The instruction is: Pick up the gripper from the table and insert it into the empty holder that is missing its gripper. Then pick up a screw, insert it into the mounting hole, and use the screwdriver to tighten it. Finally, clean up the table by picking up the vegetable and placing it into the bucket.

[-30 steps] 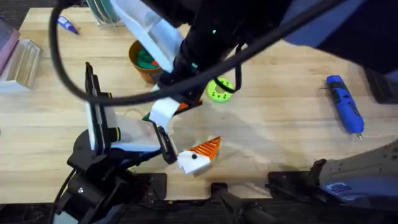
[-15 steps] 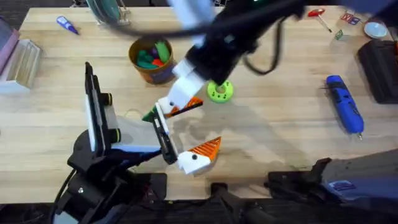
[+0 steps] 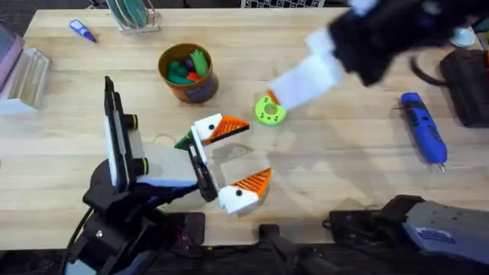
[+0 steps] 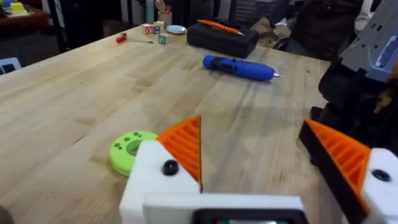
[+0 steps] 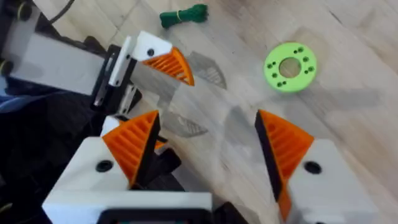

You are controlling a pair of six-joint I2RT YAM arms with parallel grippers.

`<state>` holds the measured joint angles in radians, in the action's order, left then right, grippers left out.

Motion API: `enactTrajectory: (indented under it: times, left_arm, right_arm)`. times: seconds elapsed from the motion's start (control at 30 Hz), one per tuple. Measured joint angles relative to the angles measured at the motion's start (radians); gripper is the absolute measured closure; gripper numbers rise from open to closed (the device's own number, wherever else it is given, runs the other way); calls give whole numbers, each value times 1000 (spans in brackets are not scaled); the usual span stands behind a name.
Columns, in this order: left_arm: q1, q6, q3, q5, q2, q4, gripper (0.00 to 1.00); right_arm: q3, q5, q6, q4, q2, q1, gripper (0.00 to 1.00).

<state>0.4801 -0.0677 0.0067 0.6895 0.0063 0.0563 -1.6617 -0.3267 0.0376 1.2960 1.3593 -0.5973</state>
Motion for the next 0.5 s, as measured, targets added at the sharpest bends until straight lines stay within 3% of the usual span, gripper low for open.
enactTrajectory:
  times: [0.23,0.5]
  left_arm:
    - [0,0,0,0,0,0,15]
    - [0,0,0,0,0,0,11]
  right_arm:
    - [229,-139,4,-21,-204,94,64]
    - [431,-303,8,-98,-313,136,63]
